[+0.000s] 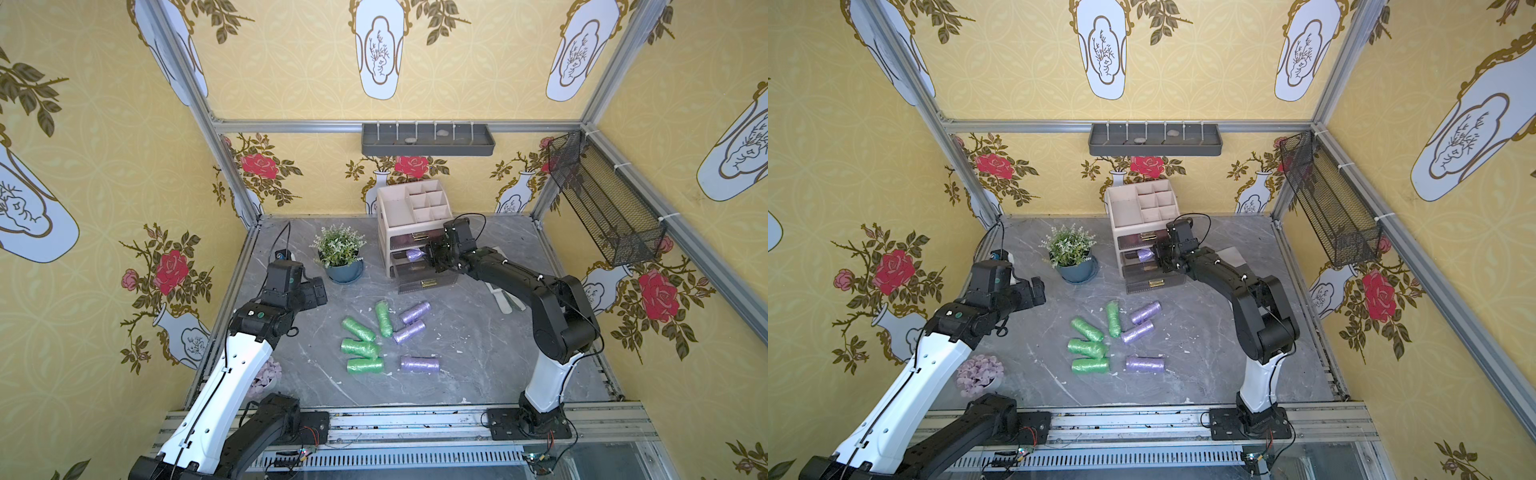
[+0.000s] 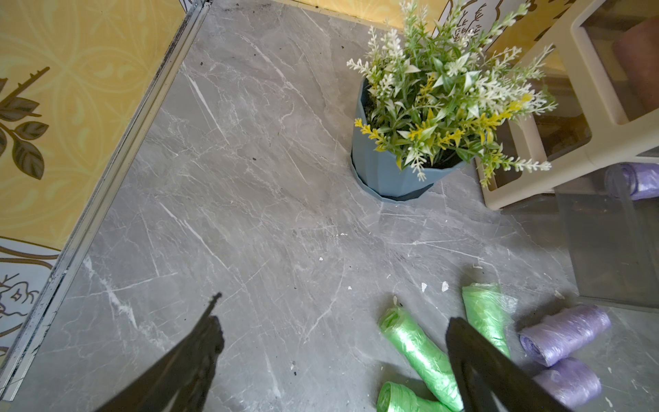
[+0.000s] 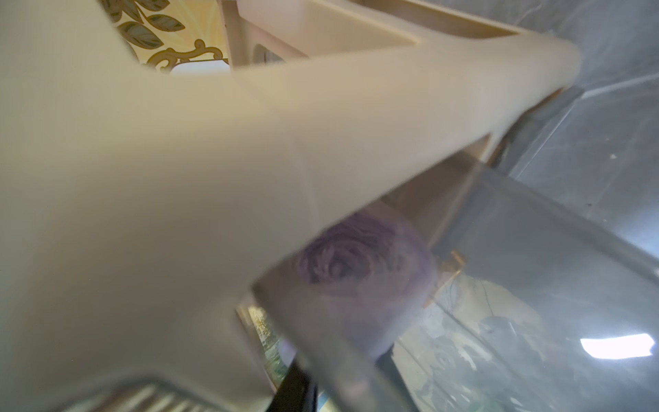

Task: Sort the rolls of trash bags by color and place them into the drawer
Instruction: Place the roll of trash bags in the drawer.

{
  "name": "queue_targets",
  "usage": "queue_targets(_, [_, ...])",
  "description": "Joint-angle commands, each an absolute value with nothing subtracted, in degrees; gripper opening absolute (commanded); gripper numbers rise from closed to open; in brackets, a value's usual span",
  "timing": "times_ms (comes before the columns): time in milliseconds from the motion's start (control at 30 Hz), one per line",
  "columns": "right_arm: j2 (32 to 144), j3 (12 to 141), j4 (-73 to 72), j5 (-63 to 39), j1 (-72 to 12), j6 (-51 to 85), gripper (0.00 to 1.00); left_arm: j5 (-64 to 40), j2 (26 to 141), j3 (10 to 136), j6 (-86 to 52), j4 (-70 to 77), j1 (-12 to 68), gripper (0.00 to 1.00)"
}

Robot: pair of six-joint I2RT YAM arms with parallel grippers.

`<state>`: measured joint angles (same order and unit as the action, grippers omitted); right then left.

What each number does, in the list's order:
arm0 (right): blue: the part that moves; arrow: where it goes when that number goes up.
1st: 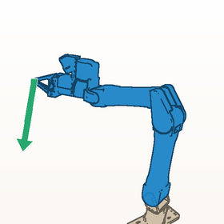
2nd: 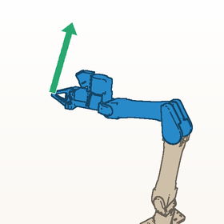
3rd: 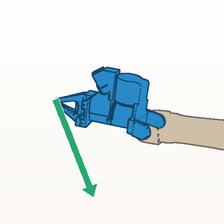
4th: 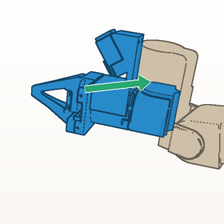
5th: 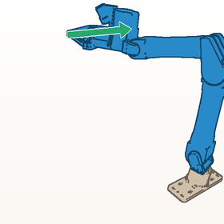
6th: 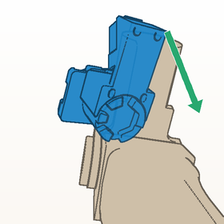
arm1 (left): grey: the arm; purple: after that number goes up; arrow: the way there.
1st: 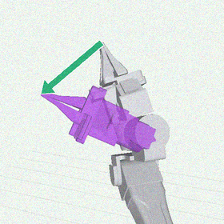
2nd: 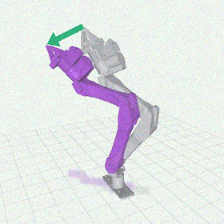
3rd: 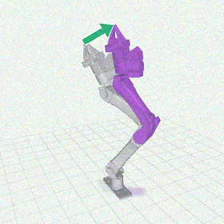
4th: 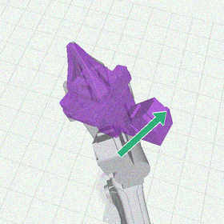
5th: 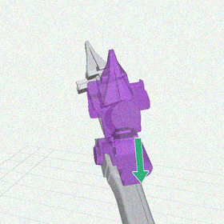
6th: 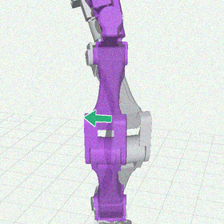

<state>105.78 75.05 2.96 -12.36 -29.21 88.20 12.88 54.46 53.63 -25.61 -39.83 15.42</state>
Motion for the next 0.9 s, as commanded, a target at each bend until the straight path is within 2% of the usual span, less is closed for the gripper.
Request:
queue_targets(0, [106.24,75.88,-0.18,-12.48,-29.18,87.21,0.26,12.82,54.32,53.26,-25.46,-39.36,15.40,0.99])
queue_targets(300, [106.81,77.09,0.67,-12.68,-29.09,87.10,0.36,12.74,54.16,53.26,-25.48,-39.30,15.32,0.99])
queue_targets(867, [102.80,76.72,5.61,-11.78,-29.09,85.16,0.36,12.61,53.88,53.17,-25.47,-39.37,15.31,0.99])
